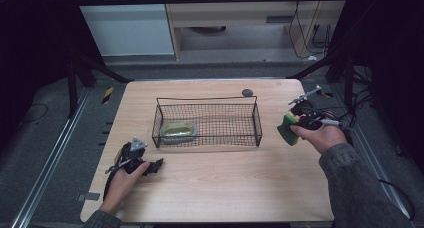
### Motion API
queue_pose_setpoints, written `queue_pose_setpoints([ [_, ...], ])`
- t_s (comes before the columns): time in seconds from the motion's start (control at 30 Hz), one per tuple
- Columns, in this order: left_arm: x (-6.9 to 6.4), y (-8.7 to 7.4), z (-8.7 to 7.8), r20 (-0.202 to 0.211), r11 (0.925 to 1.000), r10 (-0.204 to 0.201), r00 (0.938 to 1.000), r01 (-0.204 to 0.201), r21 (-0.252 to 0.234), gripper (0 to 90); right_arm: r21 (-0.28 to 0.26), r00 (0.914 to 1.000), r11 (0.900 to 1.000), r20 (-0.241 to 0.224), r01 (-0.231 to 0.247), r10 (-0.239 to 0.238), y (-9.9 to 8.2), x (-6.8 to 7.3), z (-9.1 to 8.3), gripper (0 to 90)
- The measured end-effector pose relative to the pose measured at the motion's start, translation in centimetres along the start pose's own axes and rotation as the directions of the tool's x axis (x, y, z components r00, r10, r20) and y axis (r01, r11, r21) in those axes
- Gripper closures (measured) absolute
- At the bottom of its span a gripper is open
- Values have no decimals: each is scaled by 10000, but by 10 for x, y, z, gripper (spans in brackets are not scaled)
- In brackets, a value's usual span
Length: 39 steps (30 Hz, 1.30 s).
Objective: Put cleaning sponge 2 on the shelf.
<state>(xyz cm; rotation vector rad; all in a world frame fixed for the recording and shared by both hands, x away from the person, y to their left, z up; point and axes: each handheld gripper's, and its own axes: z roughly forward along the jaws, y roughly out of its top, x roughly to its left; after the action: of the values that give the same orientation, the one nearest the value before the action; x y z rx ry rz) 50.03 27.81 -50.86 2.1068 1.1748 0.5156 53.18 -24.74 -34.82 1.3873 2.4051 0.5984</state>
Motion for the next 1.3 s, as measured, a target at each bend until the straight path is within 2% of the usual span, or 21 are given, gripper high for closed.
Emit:
queue_pose_setpoints([
  [0.5,0,0,0,3,10000,-26,10000,26,-21,0,-606,9977,9965,374,582,-560,44,-9,-19,646],
  [0.83,0,0,0,9,10000,-21,10000,21,-5,0,-1248,9956,9885,500,849,-792,77,-11,-25,647],
  [1.03,0,0,0,21,10000,-10,10000,10,-7,0,-1499,9950,9839,365,973,-928,91,-7,-25,647],
  [1.3,0,0,0,30,10000,-4,10000,4,-4,0,-1508,9925,9809,195,1224,-1208,103,2,-17,646],
])
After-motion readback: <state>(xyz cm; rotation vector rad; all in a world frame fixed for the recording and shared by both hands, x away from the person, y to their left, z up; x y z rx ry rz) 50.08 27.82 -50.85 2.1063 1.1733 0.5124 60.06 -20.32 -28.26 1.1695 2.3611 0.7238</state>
